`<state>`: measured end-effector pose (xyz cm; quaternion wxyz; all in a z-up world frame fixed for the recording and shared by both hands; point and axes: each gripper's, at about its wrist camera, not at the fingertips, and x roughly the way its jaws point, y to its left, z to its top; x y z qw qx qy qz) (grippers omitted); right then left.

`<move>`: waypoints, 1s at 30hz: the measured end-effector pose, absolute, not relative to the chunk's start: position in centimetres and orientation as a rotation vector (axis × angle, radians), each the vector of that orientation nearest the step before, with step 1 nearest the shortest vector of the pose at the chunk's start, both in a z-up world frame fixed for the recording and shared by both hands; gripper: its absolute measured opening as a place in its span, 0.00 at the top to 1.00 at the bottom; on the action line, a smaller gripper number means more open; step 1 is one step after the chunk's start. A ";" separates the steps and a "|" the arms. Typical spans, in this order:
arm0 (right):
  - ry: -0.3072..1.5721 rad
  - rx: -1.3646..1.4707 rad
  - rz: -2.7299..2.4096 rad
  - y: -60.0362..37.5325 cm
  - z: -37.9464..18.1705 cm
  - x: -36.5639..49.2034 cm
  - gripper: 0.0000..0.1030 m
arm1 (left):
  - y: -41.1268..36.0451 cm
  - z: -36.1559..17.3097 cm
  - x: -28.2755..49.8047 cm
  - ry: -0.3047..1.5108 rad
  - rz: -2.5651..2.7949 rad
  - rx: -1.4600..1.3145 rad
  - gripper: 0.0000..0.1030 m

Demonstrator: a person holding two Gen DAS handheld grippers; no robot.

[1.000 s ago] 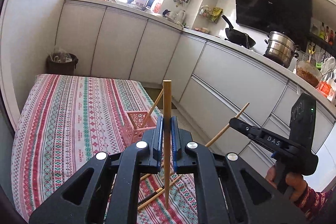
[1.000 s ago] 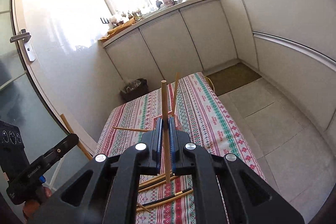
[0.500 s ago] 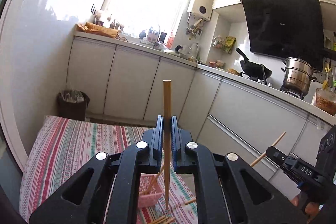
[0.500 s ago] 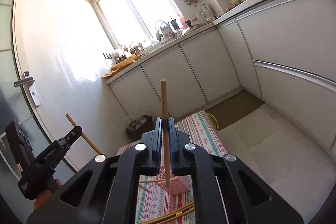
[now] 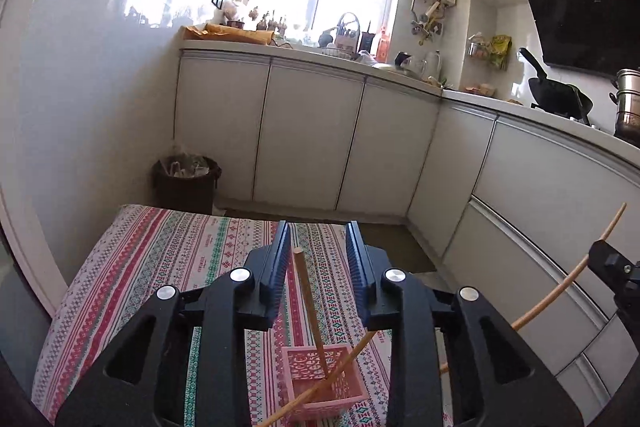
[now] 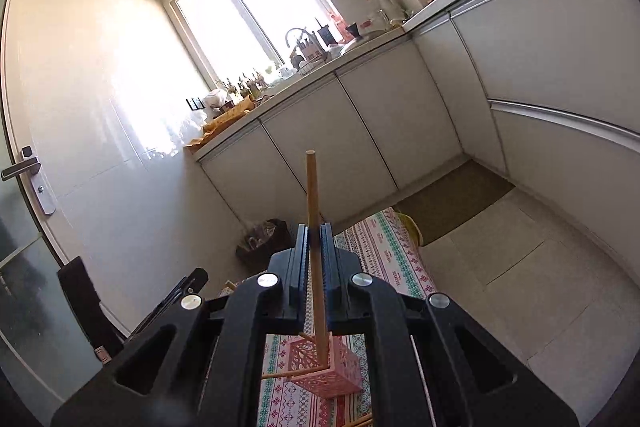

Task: Organize utensils
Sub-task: 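Carry both chopsticks over the pink basket and open both tools to drop them, then move the left tool back down to the remaining chopsticks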

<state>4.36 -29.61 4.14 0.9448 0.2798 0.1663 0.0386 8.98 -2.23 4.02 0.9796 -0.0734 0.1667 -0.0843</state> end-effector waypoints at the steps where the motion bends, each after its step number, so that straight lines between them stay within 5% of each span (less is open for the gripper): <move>1: 0.338 0.560 0.078 -29.4 4.1 4.5 0.94 | -1.6 4.4 8.1 0.319 -0.173 -0.162 0.67; 4: 0.331 0.529 0.083 -28.2 4.3 4.9 0.94 | 0.7 6.5 5.3 0.256 -0.168 -0.217 0.56; 11: 0.314 0.444 0.099 -24.5 4.4 6.5 0.94 | 6.1 9.6 0.2 0.130 -0.113 -0.296 0.48; 20: 0.367 0.352 0.130 -21.1 1.0 9.6 0.92 | 9.5 9.1 0.0 0.161 -0.072 -0.311 0.47; 23: 0.378 0.353 0.120 -20.8 0.7 9.6 0.83 | 10.0 8.9 0.1 0.174 -0.062 -0.309 0.47; 25: 0.359 0.365 0.113 -21.1 1.1 9.0 0.66 | 10.1 8.8 0.3 0.185 -0.060 -0.310 0.45; 30: 0.338 0.406 0.095 -22.2 1.8 7.7 0.56 | 9.8 8.5 0.5 0.208 -0.073 -0.306 0.41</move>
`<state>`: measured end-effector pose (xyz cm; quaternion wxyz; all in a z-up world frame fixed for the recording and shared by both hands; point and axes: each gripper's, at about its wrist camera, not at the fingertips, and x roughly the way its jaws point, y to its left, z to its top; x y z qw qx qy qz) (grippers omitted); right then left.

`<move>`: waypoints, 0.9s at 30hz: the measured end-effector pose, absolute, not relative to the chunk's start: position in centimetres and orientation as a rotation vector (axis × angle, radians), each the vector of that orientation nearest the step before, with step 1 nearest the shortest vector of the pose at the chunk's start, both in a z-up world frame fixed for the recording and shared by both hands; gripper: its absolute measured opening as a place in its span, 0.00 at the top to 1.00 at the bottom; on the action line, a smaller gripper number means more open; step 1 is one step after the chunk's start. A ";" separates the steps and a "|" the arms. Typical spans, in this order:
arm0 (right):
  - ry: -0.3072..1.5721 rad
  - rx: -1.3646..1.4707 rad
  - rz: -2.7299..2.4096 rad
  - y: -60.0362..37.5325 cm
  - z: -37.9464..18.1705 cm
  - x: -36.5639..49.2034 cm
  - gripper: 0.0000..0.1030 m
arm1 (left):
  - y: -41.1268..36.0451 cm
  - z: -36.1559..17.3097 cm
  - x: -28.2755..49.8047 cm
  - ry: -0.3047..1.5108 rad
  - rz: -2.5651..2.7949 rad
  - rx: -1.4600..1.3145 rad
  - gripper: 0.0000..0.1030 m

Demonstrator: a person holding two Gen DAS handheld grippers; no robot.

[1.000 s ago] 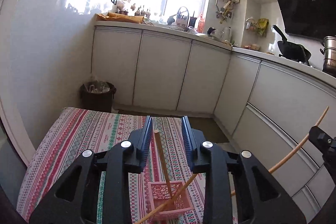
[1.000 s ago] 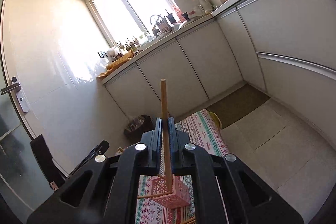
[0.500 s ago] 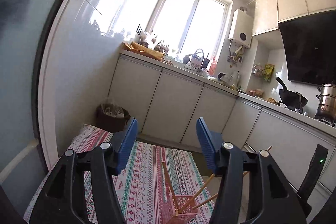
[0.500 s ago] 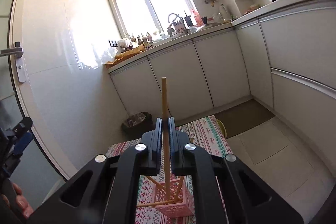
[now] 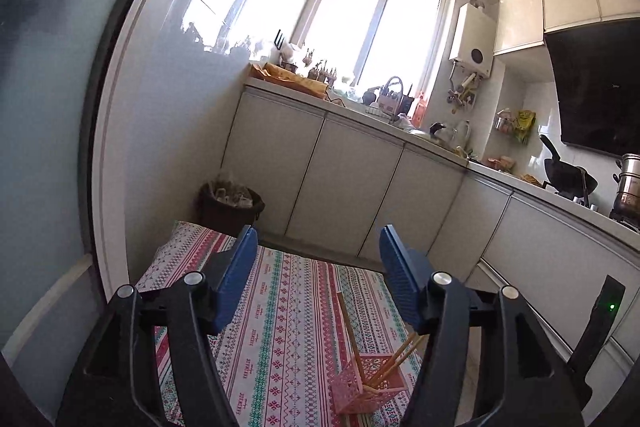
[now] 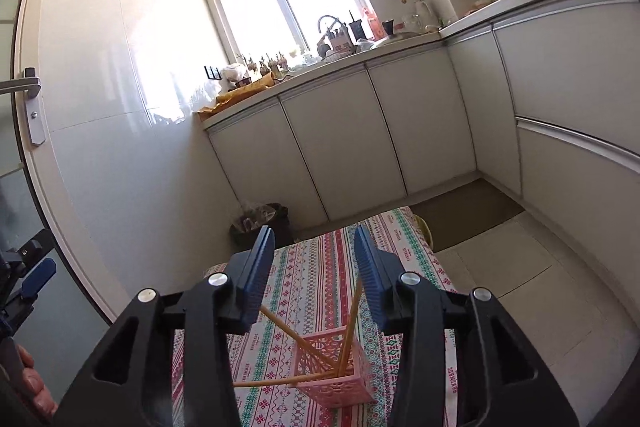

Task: Organize utensils
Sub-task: 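Move the left tool back down to the remaining chopsticks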

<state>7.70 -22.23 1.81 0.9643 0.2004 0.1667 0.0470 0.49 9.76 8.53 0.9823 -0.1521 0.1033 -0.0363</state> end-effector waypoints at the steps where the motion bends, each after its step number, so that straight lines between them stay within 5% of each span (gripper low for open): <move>1: 0.338 0.413 0.091 -22.5 1.8 7.5 0.52 | 9.6 8.5 0.4 0.210 -0.079 -0.304 0.41; 7: 0.313 0.482 0.054 -24.8 1.7 5.5 0.08 | 7.7 8.0 0.3 0.231 -0.130 -0.253 0.21; 10: 0.338 0.475 0.052 -25.8 1.7 5.0 0.07 | 6.9 7.4 -0.2 0.227 -0.147 -0.241 0.07; 23: 0.458 0.427 0.039 -27.5 0.5 1.7 0.07 | 3.1 4.7 0.0 0.356 -0.264 -0.092 0.07; 27: 0.515 0.454 0.021 -28.6 -0.7 -0.4 0.07 | 1.0 1.9 1.0 0.550 -0.420 0.012 0.07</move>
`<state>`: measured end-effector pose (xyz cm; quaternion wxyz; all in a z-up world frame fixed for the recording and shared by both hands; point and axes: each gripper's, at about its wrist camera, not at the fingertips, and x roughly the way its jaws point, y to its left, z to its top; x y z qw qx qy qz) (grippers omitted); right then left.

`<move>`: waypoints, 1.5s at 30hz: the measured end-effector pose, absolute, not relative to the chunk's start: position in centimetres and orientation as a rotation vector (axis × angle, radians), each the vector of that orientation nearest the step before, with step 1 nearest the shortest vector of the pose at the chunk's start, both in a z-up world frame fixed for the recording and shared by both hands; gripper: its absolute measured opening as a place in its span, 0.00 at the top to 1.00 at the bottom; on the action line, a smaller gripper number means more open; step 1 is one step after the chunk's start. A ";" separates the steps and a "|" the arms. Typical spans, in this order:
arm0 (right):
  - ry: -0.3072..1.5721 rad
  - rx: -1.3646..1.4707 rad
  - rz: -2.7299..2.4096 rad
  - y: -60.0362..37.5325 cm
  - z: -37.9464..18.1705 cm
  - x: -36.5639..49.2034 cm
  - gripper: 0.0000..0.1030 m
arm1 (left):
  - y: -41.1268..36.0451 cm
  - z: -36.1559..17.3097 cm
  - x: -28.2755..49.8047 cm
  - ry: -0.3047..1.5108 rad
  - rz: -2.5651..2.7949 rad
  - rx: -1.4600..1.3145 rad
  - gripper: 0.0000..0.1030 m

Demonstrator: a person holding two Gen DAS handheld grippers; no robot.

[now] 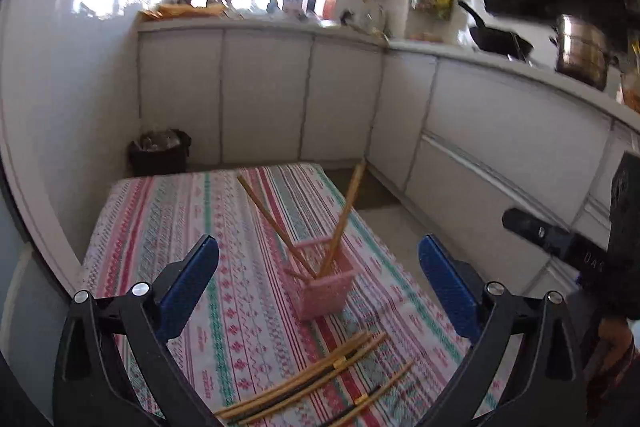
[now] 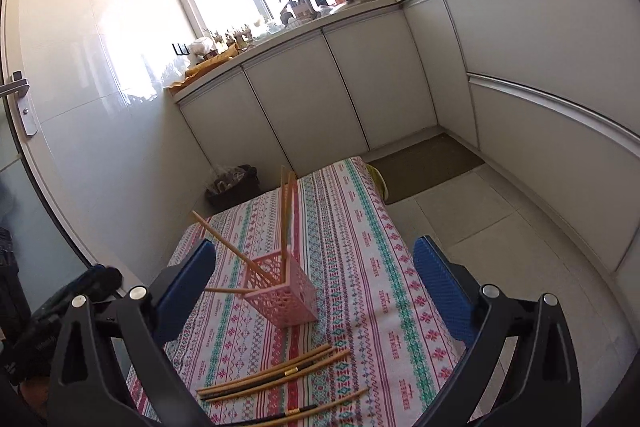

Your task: Organize utensils

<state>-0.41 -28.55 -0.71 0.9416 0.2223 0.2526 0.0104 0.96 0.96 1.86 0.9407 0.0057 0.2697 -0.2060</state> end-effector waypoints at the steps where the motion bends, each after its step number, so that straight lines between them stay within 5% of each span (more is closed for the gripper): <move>1: 0.538 0.474 0.010 -29.0 -1.2 -0.9 0.07 | 0.0 0.5 1.5 0.641 -0.479 0.056 0.07; 4: 0.615 0.569 -0.007 -30.8 -3.1 -1.7 0.07 | -3.4 -3.8 2.2 0.888 -0.609 0.263 0.07; 17: 0.699 0.841 -0.085 -36.1 -6.1 -1.3 0.07 | -13.6 -15.0 2.4 1.254 -0.836 0.829 0.08; 19: 0.719 0.860 -0.083 -36.4 -6.5 -1.1 0.07 | -14.0 -15.5 2.9 1.305 -0.880 0.820 0.17; 27: 0.761 0.958 -0.072 -37.5 -7.6 -0.9 0.07 | -15.7 -14.9 5.5 1.301 -0.883 0.790 0.58; 42: 0.820 0.967 -0.063 -37.9 -8.2 -0.4 0.07 | -16.2 -17.9 12.3 1.446 -0.890 0.765 0.53; 45: 0.843 0.962 -0.116 -38.1 -8.6 -0.5 0.07 | -16.1 -17.9 11.6 1.400 -0.828 0.799 0.62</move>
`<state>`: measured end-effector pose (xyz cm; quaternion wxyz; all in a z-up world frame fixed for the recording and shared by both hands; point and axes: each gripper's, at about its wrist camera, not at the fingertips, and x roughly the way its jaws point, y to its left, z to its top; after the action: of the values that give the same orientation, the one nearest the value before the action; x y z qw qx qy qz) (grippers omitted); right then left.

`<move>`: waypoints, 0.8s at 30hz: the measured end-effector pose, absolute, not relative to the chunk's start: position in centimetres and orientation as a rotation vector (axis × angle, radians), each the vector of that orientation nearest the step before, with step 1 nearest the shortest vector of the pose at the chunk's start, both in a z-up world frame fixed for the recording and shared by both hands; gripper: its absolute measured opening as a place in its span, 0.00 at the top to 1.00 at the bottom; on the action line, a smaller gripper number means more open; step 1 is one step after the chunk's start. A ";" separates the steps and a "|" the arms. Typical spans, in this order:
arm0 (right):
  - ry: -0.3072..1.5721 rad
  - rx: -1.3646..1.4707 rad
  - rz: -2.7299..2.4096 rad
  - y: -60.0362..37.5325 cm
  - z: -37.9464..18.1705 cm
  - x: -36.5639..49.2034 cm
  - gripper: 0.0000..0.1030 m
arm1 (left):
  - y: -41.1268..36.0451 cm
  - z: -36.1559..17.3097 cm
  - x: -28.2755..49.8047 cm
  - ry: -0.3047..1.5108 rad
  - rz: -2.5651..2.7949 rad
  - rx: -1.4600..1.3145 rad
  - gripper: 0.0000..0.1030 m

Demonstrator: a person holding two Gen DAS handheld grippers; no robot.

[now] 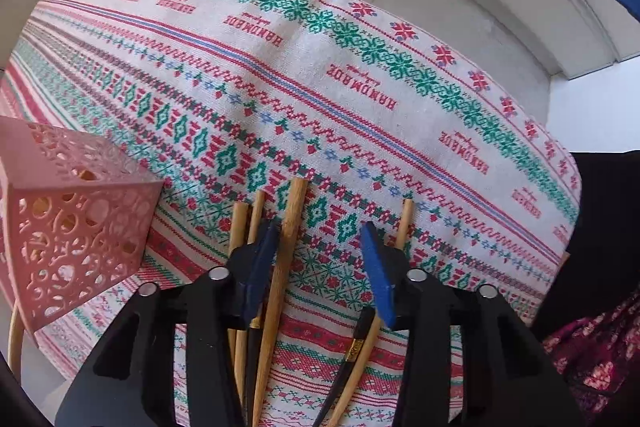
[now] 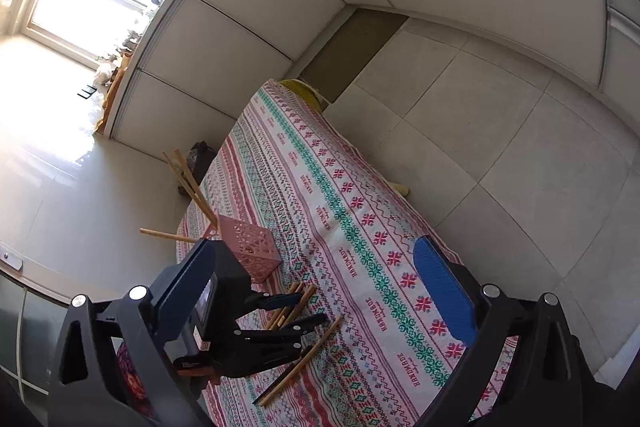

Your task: Organize utensils

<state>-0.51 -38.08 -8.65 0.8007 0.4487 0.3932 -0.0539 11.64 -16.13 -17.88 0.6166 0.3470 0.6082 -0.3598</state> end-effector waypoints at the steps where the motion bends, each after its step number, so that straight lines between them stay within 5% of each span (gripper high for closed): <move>1: 0.857 0.956 -0.129 -38.0 -8.8 -0.5 0.07 | -15.8 -17.8 11.6 1.397 -0.801 0.756 0.65; 2: 0.881 0.941 -0.140 -38.0 -9.1 -0.3 0.07 | -15.4 -17.7 11.3 1.380 -0.775 0.717 0.67; 4: 0.948 0.905 -0.148 -37.3 -9.9 0.2 0.07 | -14.4 -17.5 10.3 1.322 -0.727 0.665 0.88; 6: 1.010 0.902 -0.111 -36.2 -11.1 0.7 0.07 | -13.1 -17.0 9.9 1.249 -0.617 0.652 0.92; 11: 1.131 0.829 -0.071 -32.3 -13.5 2.0 0.12 | -8.8 -10.6 6.7 1.047 -0.622 0.441 0.93; 18: 1.331 0.752 -0.046 -26.4 -17.0 4.5 0.49 | -0.9 -3.4 1.2 0.783 -0.564 0.163 0.93; 24: 1.413 0.684 -0.175 -23.5 -18.7 6.2 0.64 | 2.7 0.8 -2.0 0.645 -0.558 0.099 0.93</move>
<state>6.23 -23.54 -18.68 0.7040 0.3077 0.6352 -0.0788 -1.97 2.70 0.79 0.9092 0.0479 0.3128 -0.2705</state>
